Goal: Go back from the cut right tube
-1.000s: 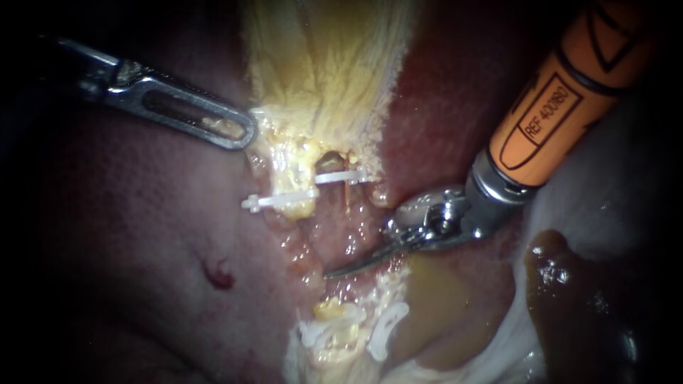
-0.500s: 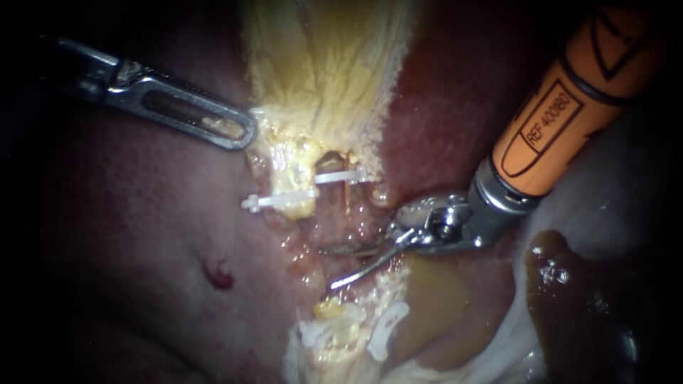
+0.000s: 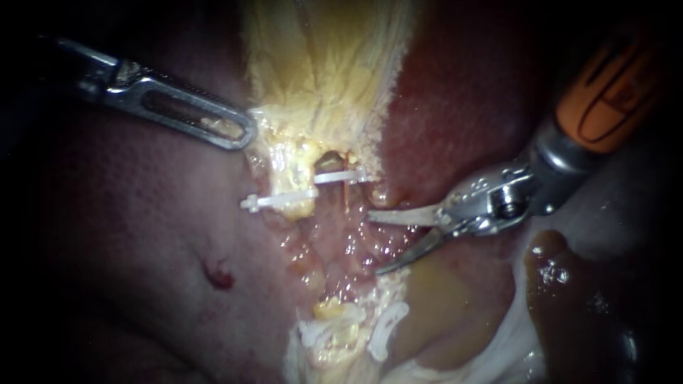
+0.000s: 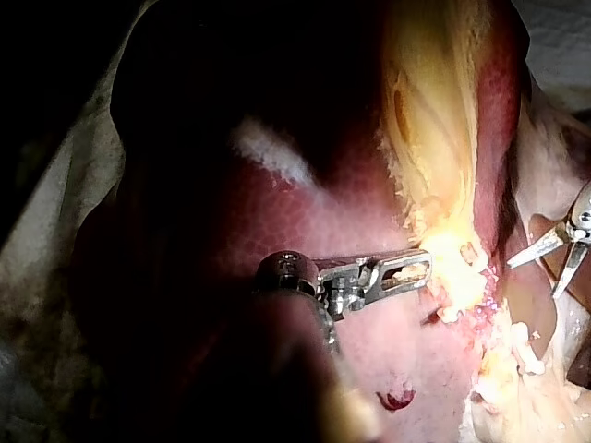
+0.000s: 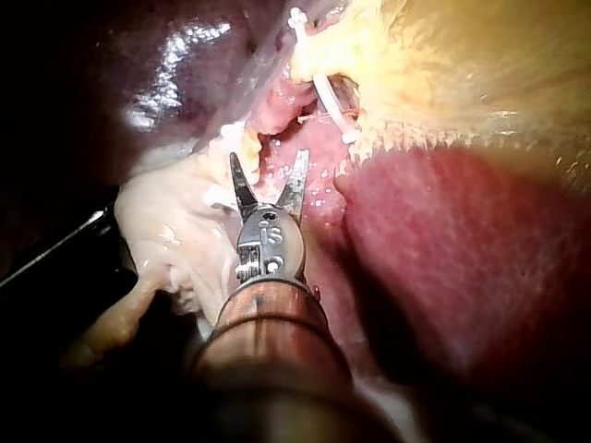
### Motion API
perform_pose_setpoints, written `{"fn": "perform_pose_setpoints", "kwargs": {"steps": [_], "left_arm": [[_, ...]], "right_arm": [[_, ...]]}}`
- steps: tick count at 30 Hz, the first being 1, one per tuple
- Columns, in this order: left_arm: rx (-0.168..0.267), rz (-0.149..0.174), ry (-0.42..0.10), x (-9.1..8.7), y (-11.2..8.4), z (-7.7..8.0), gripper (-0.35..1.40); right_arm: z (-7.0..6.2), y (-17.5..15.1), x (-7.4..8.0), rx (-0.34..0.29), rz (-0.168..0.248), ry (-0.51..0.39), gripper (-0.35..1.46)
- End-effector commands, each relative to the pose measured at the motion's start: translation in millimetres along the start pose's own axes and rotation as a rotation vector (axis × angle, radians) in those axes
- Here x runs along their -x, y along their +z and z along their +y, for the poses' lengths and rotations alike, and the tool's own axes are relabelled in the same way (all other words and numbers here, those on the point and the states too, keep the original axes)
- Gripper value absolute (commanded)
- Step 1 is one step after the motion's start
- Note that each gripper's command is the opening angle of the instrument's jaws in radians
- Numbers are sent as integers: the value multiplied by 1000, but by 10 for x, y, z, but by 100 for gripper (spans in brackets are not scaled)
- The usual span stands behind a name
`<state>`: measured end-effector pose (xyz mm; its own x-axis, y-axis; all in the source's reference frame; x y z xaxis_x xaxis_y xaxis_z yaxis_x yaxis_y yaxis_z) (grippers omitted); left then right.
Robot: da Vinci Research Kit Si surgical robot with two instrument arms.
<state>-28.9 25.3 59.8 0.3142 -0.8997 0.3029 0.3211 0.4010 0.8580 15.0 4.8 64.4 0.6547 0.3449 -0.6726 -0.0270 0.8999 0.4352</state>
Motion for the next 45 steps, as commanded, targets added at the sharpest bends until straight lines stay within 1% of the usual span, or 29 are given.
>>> {"fn": "perform_pose_setpoints", "kwargs": {"steps": [1,4,7,12,17,20,22,28,32,40,45], "left_arm": [[0,0,0,0,0,0,-35],[0,0,0,0,1,1,-35],[0,0,0,-1,1,1,-35],[1,0,1,-1,2,2,-35],[4,-2,2,-3,7,3,-35],[9,-4,4,-6,14,5,-35],[12,-6,6,-10,23,6,-35],[-8,12,13,-17,58,7,-35],[-13,16,16,-18,74,7,-35],[-12,16,16,-15,85,8,-35],[-14,17,17,-16,88,8,-35]], "right_arm": [[-1,-8,0,14,-7,-3,145],[-3,-22,2,40,-22,-14,145],[-2,-34,2,42,-38,-20,145],[4,-48,2,61,-45,-17,145],[8,-58,1,63,-47,-13,145],[9,-58,1,63,-47,-13,145],[9,-58,1,63,-47,-13,145],[10,-58,1,64,-47,-12,145],[10,-58,2,64,-47,-12,145],[10,-58,1,64,-47,-11,145],[11,-59,1,65,-47,-11,145]]}}
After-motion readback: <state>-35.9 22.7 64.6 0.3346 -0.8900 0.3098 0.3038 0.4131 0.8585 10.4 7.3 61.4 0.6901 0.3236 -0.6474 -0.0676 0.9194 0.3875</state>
